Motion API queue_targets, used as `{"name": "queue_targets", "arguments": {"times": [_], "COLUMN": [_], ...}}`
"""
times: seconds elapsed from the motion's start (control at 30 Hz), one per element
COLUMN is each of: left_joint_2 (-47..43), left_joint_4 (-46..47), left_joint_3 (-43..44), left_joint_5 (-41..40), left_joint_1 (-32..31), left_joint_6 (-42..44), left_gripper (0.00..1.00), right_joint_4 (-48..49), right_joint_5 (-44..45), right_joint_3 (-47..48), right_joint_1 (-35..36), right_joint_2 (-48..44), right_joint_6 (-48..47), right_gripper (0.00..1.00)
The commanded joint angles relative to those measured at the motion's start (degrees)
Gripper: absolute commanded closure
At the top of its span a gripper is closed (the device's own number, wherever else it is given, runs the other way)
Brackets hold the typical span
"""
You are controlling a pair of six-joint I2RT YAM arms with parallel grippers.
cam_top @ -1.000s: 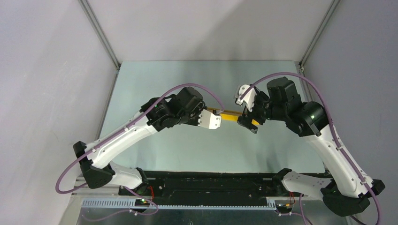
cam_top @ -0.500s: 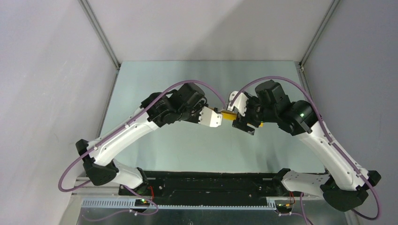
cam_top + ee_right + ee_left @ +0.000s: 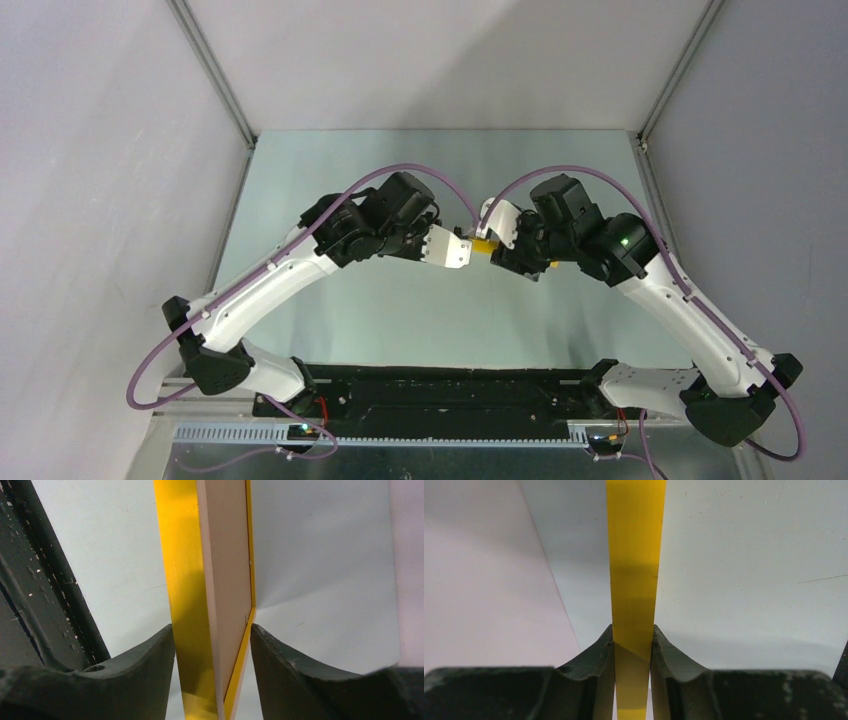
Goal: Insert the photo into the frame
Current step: Turn over the photo frame at the center of the board.
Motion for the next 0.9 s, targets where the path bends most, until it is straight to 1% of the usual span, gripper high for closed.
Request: {"name": "queue_targets", "arguments": {"times": [0.0,0.3,0.37,0.43,0.47,0.5,0.53,0.57,0.63,0.67,0.7,0.77,0.8,0.83,0.87], "left_joint_2": [-0.94,-0.74,-0.78,-0.91,-1.06,-1.10,-1.24,-1.32,-1.47,-1.48,-1.49,-1.49,-1.45,-1.37,-1.34], "left_joint_4": [5.19,4.95,4.93,4.85,4.88,4.85,4.83,4.78,4.78,4.80,4.82,4.89,4.90,4.84,4.88], "left_joint_3": [4.78,5.02,4.99,5.01,4.95,4.94,4.89,4.86,4.49,4.36,4.26,4.26,4.38,4.61,4.77], "left_joint_5": [-0.21,0.96,1.24,1.63,1.85,1.91,2.07,2.11,1.97,1.93,1.81,1.77,1.74,1.72,1.67], "left_joint_1": [-0.12,0.33,0.49,0.63,0.75,0.83,0.98,1.08,1.43,1.48,1.73,2.11,2.26,2.61,2.77], "left_joint_6": [1.56,0.87,0.71,0.54,0.44,0.38,0.23,0.19,0.09,0.07,0.02,-0.02,-0.14,-0.17,-0.17], "left_gripper": [1.00,1.00,1.00,1.00,1.00,1.00,1.00,1.00,1.00,1.00,0.98,0.90,0.83,0.78,0.71], "right_joint_4": [2.36,3.76,4.14,4.21,4.26,4.28,4.48,4.61,4.81,4.65,4.57,3.59,3.38,3.09,2.86], "right_joint_5": [2.04,3.63,4.08,4.09,4.09,4.13,4.15,4.10,4.01,3.91,3.91,3.71,3.53,3.45,3.02], "right_joint_3": [-0.09,-1.35,-1.76,-1.85,-1.85,-1.80,-1.82,-1.84,-1.74,-1.61,-1.22,-0.45,0.17,0.48,1.37], "right_joint_1": [0.54,0.99,1.04,1.03,1.02,1.03,1.00,1.02,0.89,0.90,0.93,0.89,0.81,0.61,0.48], "right_joint_2": [0.85,2.31,2.49,2.56,2.71,2.64,2.55,2.35,2.02,1.99,2.06,2.27,2.34,2.54,2.65], "right_joint_6": [0.07,-0.25,-0.44,-0.39,-0.44,-0.40,-0.44,-0.58,-0.91,-1.00,-1.07,-1.02,-0.79,-0.63,-0.34], "right_gripper": [0.43,0.44,0.45,0.51,0.57,0.60,0.67,0.70,0.81,0.85,0.91,0.98,1.00,1.00,1.00]}}
